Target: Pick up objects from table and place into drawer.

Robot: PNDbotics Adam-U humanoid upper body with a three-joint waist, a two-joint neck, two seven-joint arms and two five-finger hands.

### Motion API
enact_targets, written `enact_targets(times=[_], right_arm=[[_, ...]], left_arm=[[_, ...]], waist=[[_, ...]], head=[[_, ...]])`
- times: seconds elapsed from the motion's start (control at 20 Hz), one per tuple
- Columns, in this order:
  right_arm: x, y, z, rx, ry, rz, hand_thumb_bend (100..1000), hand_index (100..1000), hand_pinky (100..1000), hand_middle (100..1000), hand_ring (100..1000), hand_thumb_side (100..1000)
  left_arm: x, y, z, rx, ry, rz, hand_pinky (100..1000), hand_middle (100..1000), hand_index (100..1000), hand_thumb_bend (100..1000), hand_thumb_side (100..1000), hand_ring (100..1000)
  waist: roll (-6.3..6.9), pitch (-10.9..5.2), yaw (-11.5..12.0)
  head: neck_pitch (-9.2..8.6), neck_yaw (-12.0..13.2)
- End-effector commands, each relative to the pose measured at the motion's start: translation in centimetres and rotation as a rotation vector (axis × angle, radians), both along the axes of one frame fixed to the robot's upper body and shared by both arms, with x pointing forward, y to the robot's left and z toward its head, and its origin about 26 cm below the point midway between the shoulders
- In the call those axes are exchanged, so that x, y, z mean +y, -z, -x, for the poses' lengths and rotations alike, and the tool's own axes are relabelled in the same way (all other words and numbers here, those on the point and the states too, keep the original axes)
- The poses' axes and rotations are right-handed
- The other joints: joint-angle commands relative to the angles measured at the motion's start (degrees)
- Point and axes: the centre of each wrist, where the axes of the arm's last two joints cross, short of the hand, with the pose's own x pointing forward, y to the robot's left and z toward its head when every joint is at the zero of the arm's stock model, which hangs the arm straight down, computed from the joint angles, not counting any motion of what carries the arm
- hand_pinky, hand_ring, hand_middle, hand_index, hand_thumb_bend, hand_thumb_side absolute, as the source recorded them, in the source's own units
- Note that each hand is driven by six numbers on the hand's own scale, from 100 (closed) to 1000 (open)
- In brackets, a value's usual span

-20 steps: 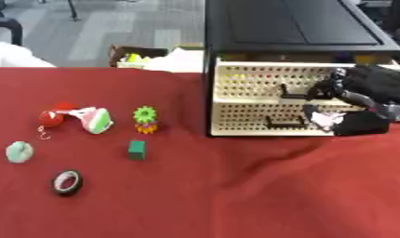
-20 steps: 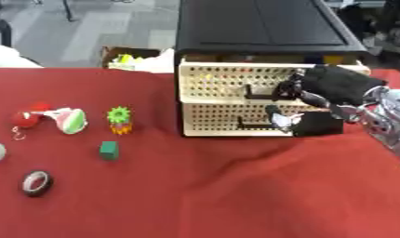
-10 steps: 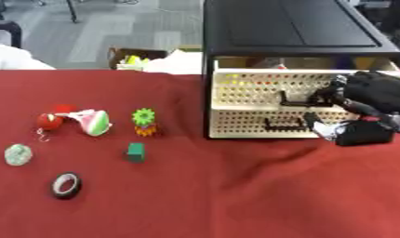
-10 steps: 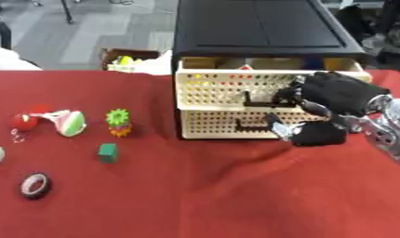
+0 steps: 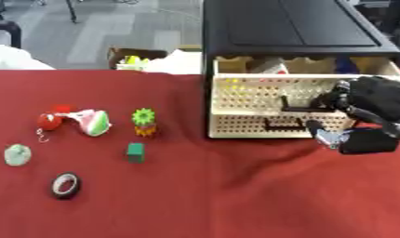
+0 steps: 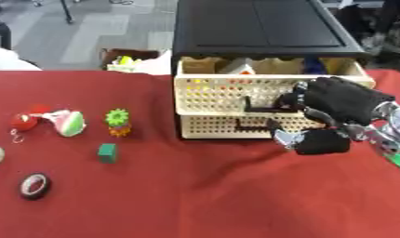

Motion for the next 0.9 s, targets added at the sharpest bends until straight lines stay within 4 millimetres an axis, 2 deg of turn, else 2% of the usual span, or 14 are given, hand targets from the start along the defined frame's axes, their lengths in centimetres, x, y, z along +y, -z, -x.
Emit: enact_targets(times=[0.05, 0.9], right_arm=[[0.7, -0.3, 0.9, 0.000, -0.033, 0.049, 100, 734, 100, 100, 100, 1000], [0.1, 1.2, 1.7, -0.016, -0.069, 0.058, 100, 732, 100, 100, 100, 1000]], left_arm=[[0.0, -0.9, 0.2, -0.034, -0.001, -0.011, 447, 589, 702, 100, 846, 497], [0.1, -0.9, 0.2, -0.035, -0.004, -0.007, 446, 589, 702, 100, 846, 496]], waist=[[0.04, -0.62, -0.03], [0.32, -0.39, -0.38]], head=[[-0.72, 0.24], [-1.02, 0.68]])
